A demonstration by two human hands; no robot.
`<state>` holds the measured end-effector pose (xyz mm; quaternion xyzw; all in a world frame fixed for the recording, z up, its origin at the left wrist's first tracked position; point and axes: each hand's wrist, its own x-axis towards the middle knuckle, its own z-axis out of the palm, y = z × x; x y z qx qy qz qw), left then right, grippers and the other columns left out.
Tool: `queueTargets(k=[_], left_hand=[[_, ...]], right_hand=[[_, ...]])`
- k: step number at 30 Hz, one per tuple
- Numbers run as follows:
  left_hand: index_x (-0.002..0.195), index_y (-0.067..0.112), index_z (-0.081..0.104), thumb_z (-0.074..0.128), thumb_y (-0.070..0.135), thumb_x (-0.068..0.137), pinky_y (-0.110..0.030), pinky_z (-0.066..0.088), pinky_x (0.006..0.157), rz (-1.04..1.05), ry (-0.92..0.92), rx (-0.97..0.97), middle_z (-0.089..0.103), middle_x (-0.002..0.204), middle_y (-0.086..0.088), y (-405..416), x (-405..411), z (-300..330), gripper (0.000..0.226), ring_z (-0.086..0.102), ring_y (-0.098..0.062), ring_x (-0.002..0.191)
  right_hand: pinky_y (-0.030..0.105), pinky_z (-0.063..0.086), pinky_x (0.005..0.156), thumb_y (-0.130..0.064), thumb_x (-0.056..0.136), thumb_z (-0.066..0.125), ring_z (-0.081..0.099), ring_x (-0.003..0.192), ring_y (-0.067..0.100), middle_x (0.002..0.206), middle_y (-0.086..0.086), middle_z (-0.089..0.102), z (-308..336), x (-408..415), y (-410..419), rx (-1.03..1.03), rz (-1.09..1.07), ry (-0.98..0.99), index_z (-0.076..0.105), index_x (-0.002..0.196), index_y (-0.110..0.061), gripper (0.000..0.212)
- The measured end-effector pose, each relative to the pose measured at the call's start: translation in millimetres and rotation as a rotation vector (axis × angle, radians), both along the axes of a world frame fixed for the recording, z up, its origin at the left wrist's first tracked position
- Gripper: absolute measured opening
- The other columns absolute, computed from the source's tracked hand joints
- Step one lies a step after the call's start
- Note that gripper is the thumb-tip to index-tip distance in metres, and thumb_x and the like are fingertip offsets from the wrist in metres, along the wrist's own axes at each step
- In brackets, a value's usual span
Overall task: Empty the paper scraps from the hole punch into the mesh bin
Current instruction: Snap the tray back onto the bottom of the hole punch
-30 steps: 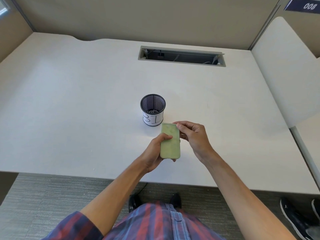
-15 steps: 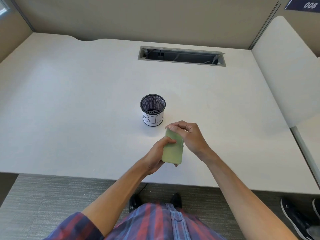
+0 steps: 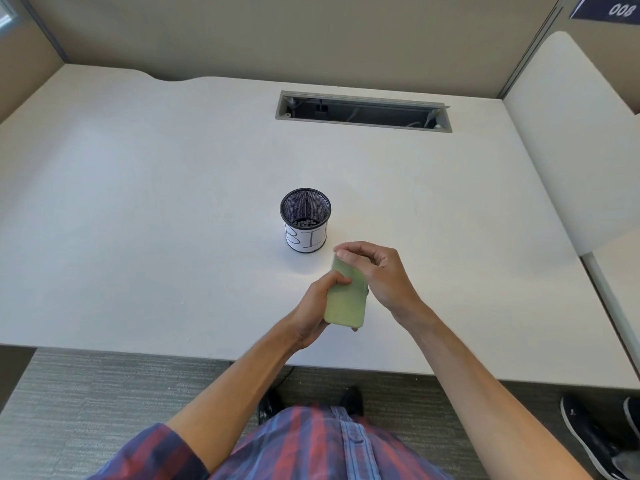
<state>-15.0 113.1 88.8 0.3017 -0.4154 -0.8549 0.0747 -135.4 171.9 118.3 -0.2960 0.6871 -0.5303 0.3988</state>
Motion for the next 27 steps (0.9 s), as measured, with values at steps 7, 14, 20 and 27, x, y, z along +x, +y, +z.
queueTargets(k=[7, 14, 20, 27], left_hand=[[0.116, 0.022, 0.065, 0.048, 0.054, 0.085, -0.045, 0.049, 0.081, 0.141, -0.054, -0.056, 0.071, 0.098, -0.006, -5, -1, -7, 0.047, 0.063, -0.022, 0.093], [0.117, 0.018, 0.061, 0.035, 0.051, 0.1, -0.031, 0.05, 0.072, 0.236, -0.101, -0.074, 0.068, 0.104, -0.011, -6, -5, 0, 0.045, 0.063, -0.02, 0.091], [0.111, 0.014, 0.062, 0.035, 0.053, 0.099, -0.032, 0.049, 0.067, 0.259, -0.06, -0.081, 0.067, 0.09, -0.01, -7, -7, 1, 0.048, 0.063, -0.021, 0.079], [0.106, 0.016, 0.063, 0.034, 0.051, 0.099, -0.028, 0.047, 0.058, 0.281, -0.034, -0.07, 0.067, 0.085, -0.008, -8, -8, 5, 0.046, 0.062, -0.019, 0.071]], right_hand=[[0.017, 0.045, 0.069, -0.022, 0.084, 0.074, 0.063, 0.094, 0.008, 0.107, -0.01, 0.069, -18, 2, 21, -0.018, -0.165, 0.205, 0.071, 0.105, -0.025, 0.022], [0.018, 0.047, 0.066, -0.023, 0.076, 0.082, 0.064, 0.083, 0.006, 0.092, -0.007, 0.069, -22, 17, 40, -0.008, -0.225, 0.195, 0.07, 0.097, -0.021, 0.025], [0.017, 0.047, 0.06, -0.014, 0.085, 0.073, 0.065, 0.065, 0.011, 0.072, 0.002, 0.072, -19, 24, 46, -0.022, -0.157, -0.002, 0.071, 0.082, -0.01, 0.005], [0.022, 0.056, 0.07, -0.005, 0.09, 0.064, 0.073, 0.076, 0.015, 0.081, 0.003, 0.077, -14, 28, 50, -0.037, -0.107, -0.222, 0.075, 0.096, -0.011, 0.014]])
